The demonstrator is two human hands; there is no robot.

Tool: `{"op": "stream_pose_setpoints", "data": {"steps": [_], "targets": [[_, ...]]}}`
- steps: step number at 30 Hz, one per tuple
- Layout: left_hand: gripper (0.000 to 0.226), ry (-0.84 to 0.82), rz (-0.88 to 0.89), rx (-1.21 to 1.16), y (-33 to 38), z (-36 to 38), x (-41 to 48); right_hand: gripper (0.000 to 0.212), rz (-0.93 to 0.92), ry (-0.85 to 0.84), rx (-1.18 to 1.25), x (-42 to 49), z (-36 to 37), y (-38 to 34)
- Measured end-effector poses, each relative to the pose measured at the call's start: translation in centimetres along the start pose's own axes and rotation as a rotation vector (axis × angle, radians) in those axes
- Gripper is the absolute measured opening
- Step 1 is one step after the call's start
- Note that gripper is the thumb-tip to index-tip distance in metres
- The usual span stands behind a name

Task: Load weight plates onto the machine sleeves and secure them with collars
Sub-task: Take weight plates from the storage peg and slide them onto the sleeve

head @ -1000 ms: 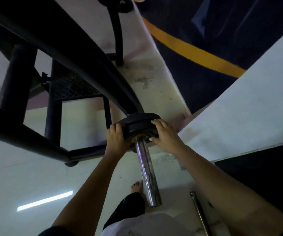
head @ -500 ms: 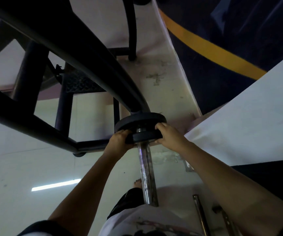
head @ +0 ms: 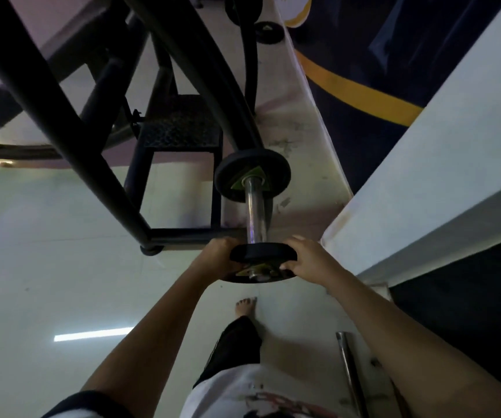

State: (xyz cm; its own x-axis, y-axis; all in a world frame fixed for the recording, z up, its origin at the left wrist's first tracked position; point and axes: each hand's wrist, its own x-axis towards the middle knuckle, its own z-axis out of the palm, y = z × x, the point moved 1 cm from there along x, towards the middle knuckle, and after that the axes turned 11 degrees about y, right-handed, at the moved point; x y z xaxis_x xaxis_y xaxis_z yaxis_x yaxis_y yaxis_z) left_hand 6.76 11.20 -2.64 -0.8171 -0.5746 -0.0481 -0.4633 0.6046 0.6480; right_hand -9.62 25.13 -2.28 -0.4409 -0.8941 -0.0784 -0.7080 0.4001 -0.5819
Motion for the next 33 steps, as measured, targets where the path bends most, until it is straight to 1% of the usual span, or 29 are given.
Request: {"op": "stream_pose_setpoints", "data": {"steps": [3, 5, 7, 10, 14, 18, 23, 26, 30, 33], "targets": [[0.019, 0.01, 0.004, -0.016, 1.3, 0.4, -5.7, 0.04, -0.018, 0.018, 0.01, -5.3, 0.7, -1.4], [0.015, 0.063, 0.014, -0.046, 2.0, -0.3, -9.3, 0.041, -0.038, 0.024, 0.026, -8.0, 0.7, -2.9], [0.021, 0.127, 0.001, -0.07, 2.4, -1.7, -12.5, 0.04, -0.079, 0.03, 0.058, -9.9, 0.5, -5.1], [0.041, 0.251, -0.059, -0.066, 2.8, -5.4, -16.9, 0.042, -0.192, 0.031, 0.085, -11.0, -0.3, -9.8], [0.034, 0.427, -0.099, 0.012, 2.9, -12.8, -22.4, 0.032, -0.365, 0.032, 0.115, -10.9, -1.2, -18.4], [0.035, 0.556, -0.113, 0.092, 2.4, -21.4, -28.2, 0.039, -0.546, 0.062, 0.152, -10.5, -1.2, -28.1], [0.032, 0.722, 0.002, 0.213, 1.1, -32.8, -34.6, 0.036, -0.698, 0.13, 0.268, -10.4, -0.9, -40.1], [0.035, 0.737, 0.026, 0.292, 0.4, -39.6, -37.3, 0.033, -0.755, 0.187, 0.328, -10.6, -1.2, -46.7], [0.032, 0.742, 0.072, 0.332, -0.9, -47.4, -39.2, 0.033, -0.81, 0.255, 0.343, -10.6, -2.0, -54.2], [0.034, 0.743, 0.064, 0.343, -1.8, -51.8, -39.6, 0.033, -0.797, 0.287, 0.337, -10.2, -2.5, -58.7]]}}
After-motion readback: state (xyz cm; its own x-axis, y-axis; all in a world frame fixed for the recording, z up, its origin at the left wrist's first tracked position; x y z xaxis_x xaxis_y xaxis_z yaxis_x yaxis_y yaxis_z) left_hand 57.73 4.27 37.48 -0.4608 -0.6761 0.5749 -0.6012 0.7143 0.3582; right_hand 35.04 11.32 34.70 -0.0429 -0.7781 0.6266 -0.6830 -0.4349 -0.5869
